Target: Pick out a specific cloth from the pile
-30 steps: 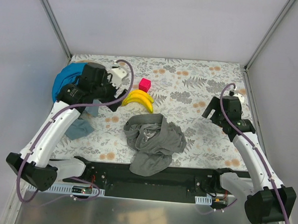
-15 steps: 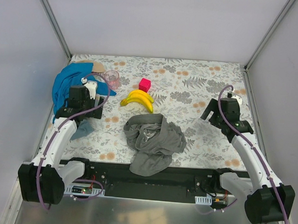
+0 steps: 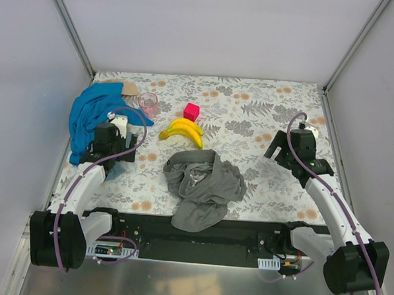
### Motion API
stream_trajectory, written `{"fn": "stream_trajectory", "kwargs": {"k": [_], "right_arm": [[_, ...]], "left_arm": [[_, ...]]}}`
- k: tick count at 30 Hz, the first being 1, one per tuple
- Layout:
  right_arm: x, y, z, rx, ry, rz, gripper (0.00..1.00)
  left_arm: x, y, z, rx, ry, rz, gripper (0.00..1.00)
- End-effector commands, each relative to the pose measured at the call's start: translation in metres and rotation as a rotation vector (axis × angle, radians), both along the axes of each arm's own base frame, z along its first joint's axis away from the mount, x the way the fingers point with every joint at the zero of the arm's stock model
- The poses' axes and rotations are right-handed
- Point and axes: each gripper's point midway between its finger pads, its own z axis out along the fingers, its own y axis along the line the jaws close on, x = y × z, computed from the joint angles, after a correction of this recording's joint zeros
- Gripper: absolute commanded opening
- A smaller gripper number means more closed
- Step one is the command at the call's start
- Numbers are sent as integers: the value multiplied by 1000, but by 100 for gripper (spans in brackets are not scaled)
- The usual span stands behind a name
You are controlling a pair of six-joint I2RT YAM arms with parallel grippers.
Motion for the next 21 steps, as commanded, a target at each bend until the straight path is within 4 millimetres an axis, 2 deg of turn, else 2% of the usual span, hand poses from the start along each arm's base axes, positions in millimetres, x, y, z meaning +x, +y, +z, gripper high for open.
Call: {"fn": "stream_trajectory", "kwargs": {"k": [1, 21], "right_arm": [[5, 0, 8, 2, -39, 6, 99], [5, 0, 7, -2, -38, 7, 99]], "left_arm": [[9, -4, 5, -31, -39, -1, 99], [8, -2, 2, -19, -31, -6, 99]]}}
